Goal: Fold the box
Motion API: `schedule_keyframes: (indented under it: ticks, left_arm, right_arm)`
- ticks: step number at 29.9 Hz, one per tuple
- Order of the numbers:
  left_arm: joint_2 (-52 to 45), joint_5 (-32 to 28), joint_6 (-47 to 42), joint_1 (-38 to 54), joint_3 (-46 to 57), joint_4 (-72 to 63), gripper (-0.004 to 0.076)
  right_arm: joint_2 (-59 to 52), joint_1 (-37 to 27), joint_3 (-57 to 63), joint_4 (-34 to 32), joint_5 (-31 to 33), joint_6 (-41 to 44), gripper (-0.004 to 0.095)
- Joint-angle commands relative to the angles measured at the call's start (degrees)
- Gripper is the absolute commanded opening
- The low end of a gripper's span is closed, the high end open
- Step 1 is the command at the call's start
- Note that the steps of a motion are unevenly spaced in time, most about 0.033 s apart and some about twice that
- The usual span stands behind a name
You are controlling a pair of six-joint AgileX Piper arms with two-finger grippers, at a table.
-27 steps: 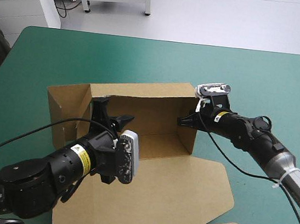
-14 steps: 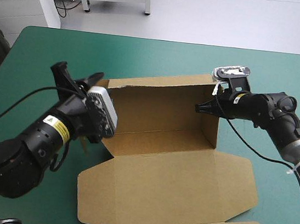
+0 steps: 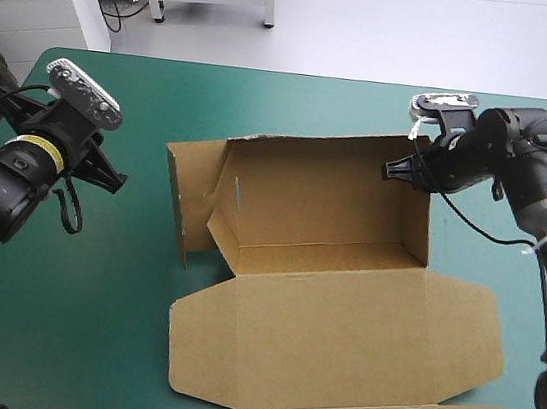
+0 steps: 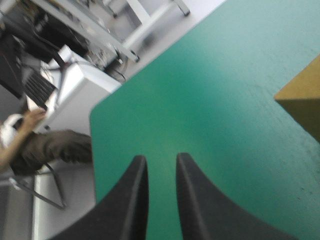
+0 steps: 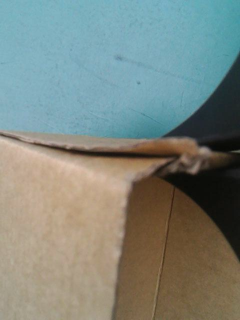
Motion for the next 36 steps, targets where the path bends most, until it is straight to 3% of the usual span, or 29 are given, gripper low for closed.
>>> schedule_keyframes:
  ticks: [1,3,10,18,32,36]
  left_arm:
    - [0.9,-3.9,4.9,9.6,-1.3,-12.9,0.0035]
    - [1.4,-4.7,5.6,14.2,0.0,-19.4,-0.0005]
    - [-1.6,-8.6,5.9,18.9,8.3,-26.5,-0.0007]
    - [-16.4,-15.5,5.9,18.9,25.4,-32.5,-0.0007]
    - [-44.0,-9.6,11.3,18.9,36.9,-35.4,-0.0007]
    - [-45.2,-8.4,13.7,18.7,38.1,-39.0,-0.0007]
  right_arm:
    - [3.2,-0.5,-5.4,0.3,1.5,-1.1,-0.0005]
    - [6.5,-0.5,-6.5,0.3,2.2,-1.4,-0.0005]
    - [15.7,-0.5,-7.0,0.3,2.4,-2.9,-0.0005]
    - [22.4,-0.4,-7.0,1.9,2.8,-4.3,-0.0005]
    - [22.6,-0.1,-7.1,0.9,1.3,-5.5,-0.0001]
    - [22.6,-0.1,-10.4,0.8,4.2,-7.1,0.0112]
